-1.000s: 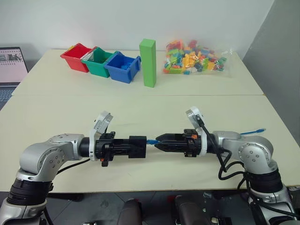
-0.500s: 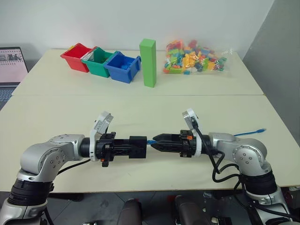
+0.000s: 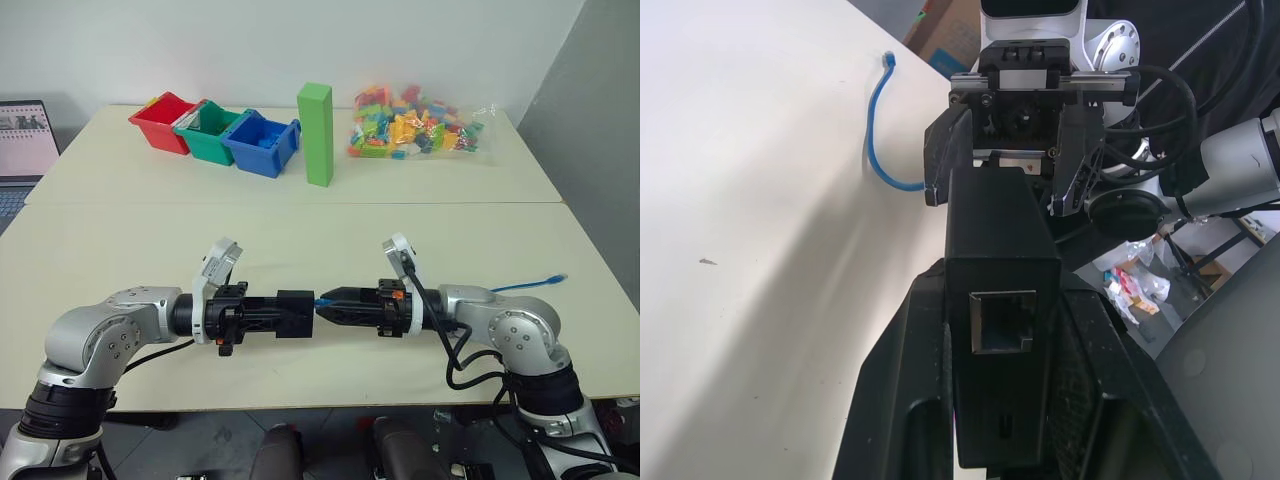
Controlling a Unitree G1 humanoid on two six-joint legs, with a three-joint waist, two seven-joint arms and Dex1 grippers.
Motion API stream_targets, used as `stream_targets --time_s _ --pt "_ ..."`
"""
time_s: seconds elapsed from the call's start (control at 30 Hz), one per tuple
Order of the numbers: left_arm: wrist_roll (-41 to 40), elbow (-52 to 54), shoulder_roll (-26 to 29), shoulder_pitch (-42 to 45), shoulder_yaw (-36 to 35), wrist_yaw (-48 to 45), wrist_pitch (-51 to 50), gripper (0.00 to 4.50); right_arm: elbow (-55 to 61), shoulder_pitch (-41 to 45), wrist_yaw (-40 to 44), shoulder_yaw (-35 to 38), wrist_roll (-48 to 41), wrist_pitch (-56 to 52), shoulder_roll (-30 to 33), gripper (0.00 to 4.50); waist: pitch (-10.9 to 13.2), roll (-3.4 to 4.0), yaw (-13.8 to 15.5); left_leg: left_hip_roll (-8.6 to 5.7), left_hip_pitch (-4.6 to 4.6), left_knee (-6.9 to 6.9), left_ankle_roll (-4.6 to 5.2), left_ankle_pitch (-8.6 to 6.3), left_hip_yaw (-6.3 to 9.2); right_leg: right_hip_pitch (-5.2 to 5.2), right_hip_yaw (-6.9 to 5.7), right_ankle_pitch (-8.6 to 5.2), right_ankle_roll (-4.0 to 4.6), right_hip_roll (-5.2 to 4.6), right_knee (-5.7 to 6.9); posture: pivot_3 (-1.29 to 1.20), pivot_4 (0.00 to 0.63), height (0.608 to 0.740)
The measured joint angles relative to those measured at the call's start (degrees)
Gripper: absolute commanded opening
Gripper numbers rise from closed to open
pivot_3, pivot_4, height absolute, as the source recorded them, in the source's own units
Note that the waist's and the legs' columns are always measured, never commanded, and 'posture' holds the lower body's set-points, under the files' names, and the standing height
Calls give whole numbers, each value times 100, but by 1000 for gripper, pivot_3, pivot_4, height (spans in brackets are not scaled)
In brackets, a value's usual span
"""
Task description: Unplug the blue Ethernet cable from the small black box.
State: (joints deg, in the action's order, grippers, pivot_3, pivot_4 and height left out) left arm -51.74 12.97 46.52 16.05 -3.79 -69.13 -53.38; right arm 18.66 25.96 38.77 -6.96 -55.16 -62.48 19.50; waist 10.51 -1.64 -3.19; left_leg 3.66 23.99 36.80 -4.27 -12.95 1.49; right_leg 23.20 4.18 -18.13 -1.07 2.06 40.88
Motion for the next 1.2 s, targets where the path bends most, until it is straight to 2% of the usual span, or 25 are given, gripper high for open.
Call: stream_targets --time_s 0.07,0.17,0.37,0.4,0.87,1.2 --pt "0 0 -1 0 0 0 0 798 -13 8 1 -9 2 0 0 2038 0 0 0 0 0 0 0 0 0 0 0 0 0 0 0 0 150 740" --pt "0 1 -6 0 0 1 0 798 -42 35 5 -33 4 -2 4 1548 0 0 0 0 0 0 0 0 0 0 0 0 0 0 0 0 150 740" --pt "6 10 -14 -1 0 9 0 798 -98 53 55 -90 7 -3 35 175 0 0 0 0 0 0 0 0 0 0 0 0 0 0 0 0 150 740" --pt "5 10 -15 -1 0 -2 0 798 -99 63 110 -92 6 -3 54 117 0 0 0 0 0 0 0 0 0 0 0 0 0 0 0 0 150 740" --pt "3 71 0 -84 -5 -131 7 798 -255 227 280 -83 -133 -296 131 92 0 0 -1 0 0 0 0 0 0 0 0 0 0 0 0 0 150 740" --pt "36 56 253 -327 -120 -170 26 798 -328 101 503 253 -250 -565 818 89 1 1 0 0 0 -1 0 0 0 0 0 0 0 0 0 0 150 740"
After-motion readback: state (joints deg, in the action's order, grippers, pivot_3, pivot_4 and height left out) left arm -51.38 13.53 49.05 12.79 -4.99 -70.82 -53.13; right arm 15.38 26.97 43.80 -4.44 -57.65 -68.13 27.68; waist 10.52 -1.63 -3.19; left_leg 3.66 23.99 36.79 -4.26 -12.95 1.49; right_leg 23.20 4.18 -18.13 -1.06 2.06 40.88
